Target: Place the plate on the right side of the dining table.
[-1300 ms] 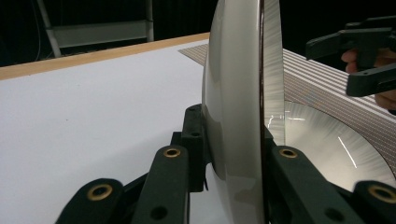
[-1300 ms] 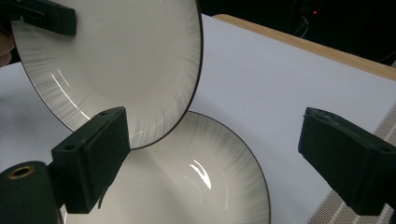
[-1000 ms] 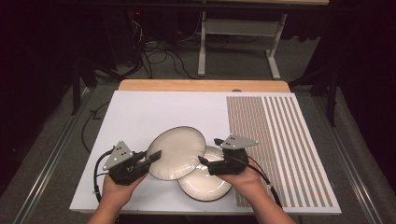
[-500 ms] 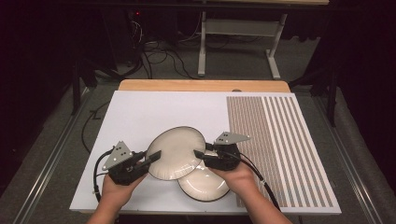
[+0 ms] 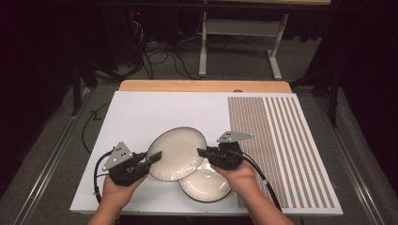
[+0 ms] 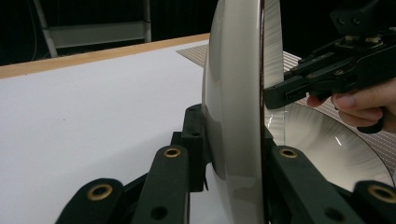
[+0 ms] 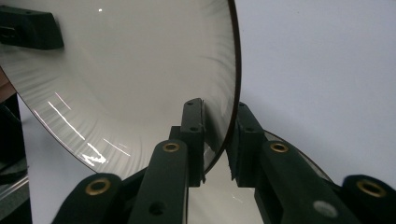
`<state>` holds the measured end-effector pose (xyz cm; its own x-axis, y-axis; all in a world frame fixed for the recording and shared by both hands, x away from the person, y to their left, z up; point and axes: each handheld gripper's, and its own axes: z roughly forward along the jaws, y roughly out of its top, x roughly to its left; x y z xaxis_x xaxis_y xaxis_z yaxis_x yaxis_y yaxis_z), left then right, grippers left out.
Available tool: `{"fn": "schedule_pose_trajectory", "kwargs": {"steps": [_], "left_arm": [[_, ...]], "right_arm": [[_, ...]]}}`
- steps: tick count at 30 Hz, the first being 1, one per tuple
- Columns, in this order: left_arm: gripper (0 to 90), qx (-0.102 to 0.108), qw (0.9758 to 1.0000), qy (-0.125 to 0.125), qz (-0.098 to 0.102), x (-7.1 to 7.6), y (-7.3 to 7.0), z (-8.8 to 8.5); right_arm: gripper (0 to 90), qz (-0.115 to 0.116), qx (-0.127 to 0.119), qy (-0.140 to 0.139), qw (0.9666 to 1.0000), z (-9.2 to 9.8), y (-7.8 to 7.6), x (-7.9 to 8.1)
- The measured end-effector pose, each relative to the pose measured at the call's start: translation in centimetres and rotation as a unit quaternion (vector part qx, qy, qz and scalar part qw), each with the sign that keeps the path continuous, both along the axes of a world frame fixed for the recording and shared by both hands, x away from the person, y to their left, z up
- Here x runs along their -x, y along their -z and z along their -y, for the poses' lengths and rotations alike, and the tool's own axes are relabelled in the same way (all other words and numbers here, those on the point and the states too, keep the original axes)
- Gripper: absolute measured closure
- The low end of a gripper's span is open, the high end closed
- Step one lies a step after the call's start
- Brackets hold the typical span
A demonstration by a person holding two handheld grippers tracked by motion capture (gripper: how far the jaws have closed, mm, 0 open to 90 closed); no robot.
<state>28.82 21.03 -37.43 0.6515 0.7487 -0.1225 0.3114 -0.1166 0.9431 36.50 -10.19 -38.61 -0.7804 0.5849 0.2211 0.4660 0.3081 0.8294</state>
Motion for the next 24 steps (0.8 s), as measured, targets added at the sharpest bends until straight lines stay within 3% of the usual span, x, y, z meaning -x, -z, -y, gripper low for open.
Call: {"fn": "schedule_pose_trajectory", "kwargs": {"steps": [8, 13, 19, 24], "left_arm": [[77.5, 0.026, 0.9995, 0.0, -0.02, -0.1, 0.1, -0.1], [77.9, 0.029, 0.9993, -0.002, -0.022, -0.1, 0.0, 0.0], [77.5, 0.024, 0.9997, -0.008, 0.001, 0.2, -0.4, 0.8], [77.1, 0.035, 0.9993, -0.003, 0.008, 0.0, -1.1, 1.7]], "right_arm": [[84.4, -0.01, -0.019, 0.007, 0.9997, 0.4, -0.3, -0.1], [85.4, -0.002, -0.016, 0.005, 0.9999, 0.7, -0.7, 0.2], [85.9, 0.012, -0.02, 0.007, 0.9997, 1.3, -1.4, 0.5], [86.5, 0.027, -0.027, 0.013, 0.9992, 2.7, -2.5, 1.0]]}}
